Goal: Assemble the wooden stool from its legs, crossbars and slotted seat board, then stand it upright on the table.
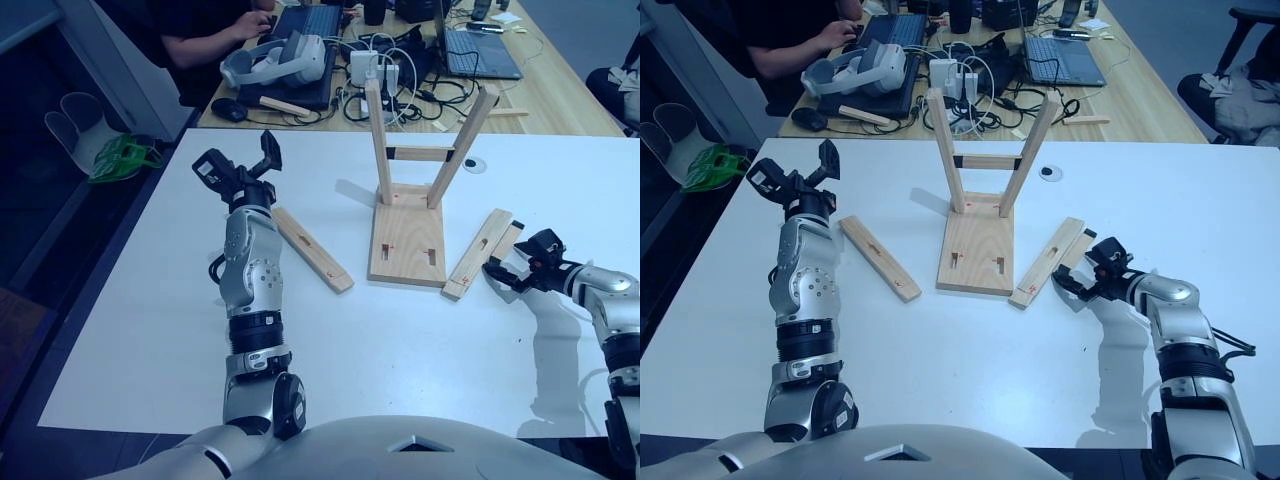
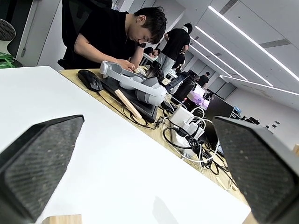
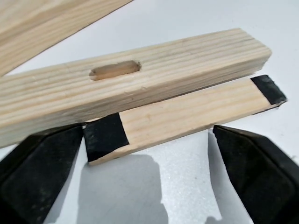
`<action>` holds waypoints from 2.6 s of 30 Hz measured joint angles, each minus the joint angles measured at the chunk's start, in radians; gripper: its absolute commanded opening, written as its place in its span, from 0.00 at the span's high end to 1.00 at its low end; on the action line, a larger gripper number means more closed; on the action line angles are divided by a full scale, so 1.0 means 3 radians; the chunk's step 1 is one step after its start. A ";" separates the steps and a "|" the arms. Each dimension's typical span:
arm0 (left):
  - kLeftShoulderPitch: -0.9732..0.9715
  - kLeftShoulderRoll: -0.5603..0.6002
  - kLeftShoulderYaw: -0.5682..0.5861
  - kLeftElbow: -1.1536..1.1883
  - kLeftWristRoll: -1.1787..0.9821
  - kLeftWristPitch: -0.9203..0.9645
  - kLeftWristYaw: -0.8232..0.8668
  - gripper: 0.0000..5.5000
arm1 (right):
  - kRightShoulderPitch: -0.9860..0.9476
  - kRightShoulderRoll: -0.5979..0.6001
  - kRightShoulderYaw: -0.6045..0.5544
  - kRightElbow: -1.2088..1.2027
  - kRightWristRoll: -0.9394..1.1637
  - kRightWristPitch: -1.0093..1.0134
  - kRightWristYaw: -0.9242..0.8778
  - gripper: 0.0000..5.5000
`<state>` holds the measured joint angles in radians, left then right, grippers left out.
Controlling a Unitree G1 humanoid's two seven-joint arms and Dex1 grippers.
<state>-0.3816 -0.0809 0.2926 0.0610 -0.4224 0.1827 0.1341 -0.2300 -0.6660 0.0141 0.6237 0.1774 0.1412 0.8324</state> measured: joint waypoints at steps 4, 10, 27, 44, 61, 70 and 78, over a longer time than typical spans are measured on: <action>0.0000 -0.0002 0.0003 0.0000 -0.0001 0.0000 -0.0001 0.07 | 0.0062 -0.0071 -0.0136 0.0083 0.0009 -0.0063 -0.0206 0.08; -0.0001 -0.0024 0.0006 0.0008 -0.0012 -0.0009 -0.0001 0.07 | 0.0304 -0.0366 -0.0357 0.0132 0.0032 -0.0064 -0.0360 0.08; -0.0053 -0.0065 0.0008 0.0062 -0.0076 -0.0034 -0.0023 0.07 | -0.0033 -0.0046 -0.0513 0.0258 0.0356 0.0653 -0.0704 0.08; -0.0063 -0.0057 0.0009 0.0110 -0.0131 -0.0031 -0.0043 0.07 | -0.0466 0.0174 -0.0415 0.0507 0.0189 0.0776 -0.0918 0.19; -0.0069 -0.0055 0.0009 0.0178 -0.0128 -0.0084 -0.0046 0.07 | -0.0567 0.0200 -0.0379 0.0600 0.0125 0.0776 -0.0997 0.64; -0.0322 -0.0030 -0.0020 0.0372 0.0024 -0.0183 0.0000 0.07 | -0.0775 0.0277 -0.0391 0.0900 0.0078 0.0644 -0.1255 0.76; -0.0456 0.0133 0.0062 0.0114 -0.0248 0.0310 -0.0066 0.07 | -0.0807 0.0399 -0.0616 0.1173 -0.0069 -0.0339 -0.1904 0.76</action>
<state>-0.5183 -0.0411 0.3112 0.0952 -0.4968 0.2758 0.1143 -0.4720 -0.5463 -0.1707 0.9757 0.1566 0.0393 0.2613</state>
